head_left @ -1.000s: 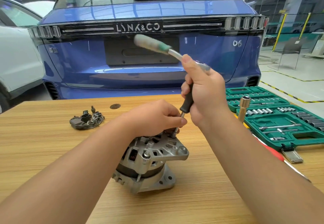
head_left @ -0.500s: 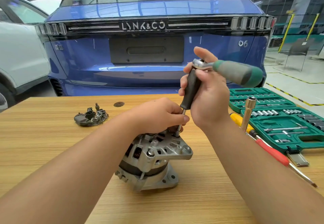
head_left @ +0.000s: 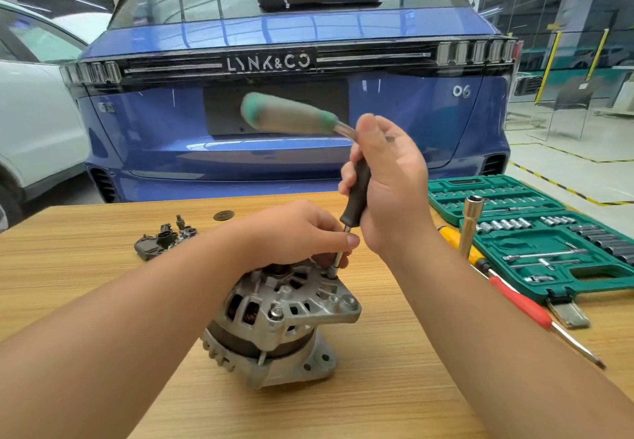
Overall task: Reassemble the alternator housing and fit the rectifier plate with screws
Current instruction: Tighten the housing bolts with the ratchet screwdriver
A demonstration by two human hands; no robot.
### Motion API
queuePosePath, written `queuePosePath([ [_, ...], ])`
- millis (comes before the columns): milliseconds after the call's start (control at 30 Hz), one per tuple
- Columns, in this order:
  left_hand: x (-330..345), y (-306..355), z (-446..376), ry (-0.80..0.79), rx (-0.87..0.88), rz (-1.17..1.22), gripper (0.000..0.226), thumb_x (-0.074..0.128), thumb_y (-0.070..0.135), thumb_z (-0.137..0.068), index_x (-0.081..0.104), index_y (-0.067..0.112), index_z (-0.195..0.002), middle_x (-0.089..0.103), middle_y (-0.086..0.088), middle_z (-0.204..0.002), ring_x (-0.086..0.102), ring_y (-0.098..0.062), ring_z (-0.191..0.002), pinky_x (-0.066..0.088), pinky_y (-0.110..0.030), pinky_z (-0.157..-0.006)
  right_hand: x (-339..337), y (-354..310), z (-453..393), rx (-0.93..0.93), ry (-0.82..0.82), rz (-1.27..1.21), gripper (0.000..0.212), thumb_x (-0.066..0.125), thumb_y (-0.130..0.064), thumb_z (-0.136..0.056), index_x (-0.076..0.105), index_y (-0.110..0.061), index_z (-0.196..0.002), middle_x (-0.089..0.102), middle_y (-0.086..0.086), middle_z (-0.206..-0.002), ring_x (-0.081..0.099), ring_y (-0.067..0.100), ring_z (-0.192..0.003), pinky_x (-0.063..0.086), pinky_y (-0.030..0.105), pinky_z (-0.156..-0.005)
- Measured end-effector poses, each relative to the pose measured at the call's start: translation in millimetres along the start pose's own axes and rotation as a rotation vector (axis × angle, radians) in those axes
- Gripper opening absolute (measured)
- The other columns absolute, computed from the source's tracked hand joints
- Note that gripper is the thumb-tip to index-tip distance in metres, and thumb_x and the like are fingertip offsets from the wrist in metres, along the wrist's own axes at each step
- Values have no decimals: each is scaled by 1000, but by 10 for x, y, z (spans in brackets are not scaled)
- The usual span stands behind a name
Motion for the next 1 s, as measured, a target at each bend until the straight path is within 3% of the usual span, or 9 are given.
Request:
queuePosePath([
  [100,-4,23,-20,-23,-4,-120,35,57,68,-92,77,41,-84,74,23,-85,66,9,-73,45,-29,-75,-149,20,-51,95,125,67,32,74,-27,-92,62,-5,-111,50,-8,-55,44,10,-47,40,25,-47],
  [167,-12,39,-28,-75,3,-117,34,57,62,-95,78,38,-85,75,23,-86,68,8,-77,46,-29,-77,-86,116,-52,269,11,-51,12,72,-21,-90,63,-15,-95,56,-8,-64,47,8,-50,40,25,-53],
  [233,-25,38,-20,-117,11,-103,31,58,56,-97,78,36,-87,76,21,-88,70,4,-82,48,-30,-82,27,160,-27,388,-130,-266,22,71,-15,-79,60,-22,-96,65,-9,-80,55,7,-59,38,25,-63],
  [333,-55,-4,-13,-79,30,-184,29,54,62,-96,77,45,-91,73,26,-90,66,6,-83,46,-30,-79,94,162,-6,371,-194,-384,32,66,-7,-75,59,-27,-98,73,-8,-93,63,8,-67,41,25,-68],
  [467,-47,-49,-31,-40,11,-193,28,52,67,-95,75,51,-93,71,28,-101,64,1,-102,48,-38,-97,74,81,18,63,-113,-165,32,56,0,-97,62,-30,-107,74,0,-98,64,12,-70,51,26,-61],
  [567,-2,-32,-33,-87,23,-192,32,51,68,-95,76,50,-87,68,34,-90,60,11,-87,43,-31,-83,99,-25,86,-173,-114,8,29,53,-6,-96,62,-28,-110,64,3,-88,55,17,-66,48,29,-54],
  [667,11,-20,-38,-99,51,-161,34,51,65,-96,77,46,-86,69,31,-86,59,13,-78,40,-30,-77,118,7,94,-122,-202,-155,40,40,-13,-88,63,-24,-119,61,7,-89,52,21,-68,43,32,-57],
  [833,16,-31,-42,-104,62,-135,39,49,70,-89,78,44,-86,73,25,-90,63,5,-82,45,-32,-84,152,55,73,-44,-296,-328,48,36,-30,-88,61,-21,-128,64,12,-92,52,25,-72,42,35,-66],
  [1000,15,-53,-54,-103,77,-91,40,49,72,-83,78,43,-83,66,25,-74,55,5,-68,42,-32,-76,217,72,71,15,-335,-410,48,55,-39,-83,68,-21,-125,62,18,-93,52,27,-73,48,34,-71],
])
Point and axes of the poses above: each hand's wrist, its own z-axis away from the middle knuckle, its own x-axis out of the palm, y = z × x, the point moved 8 cm from there along -z, towards the middle knuckle
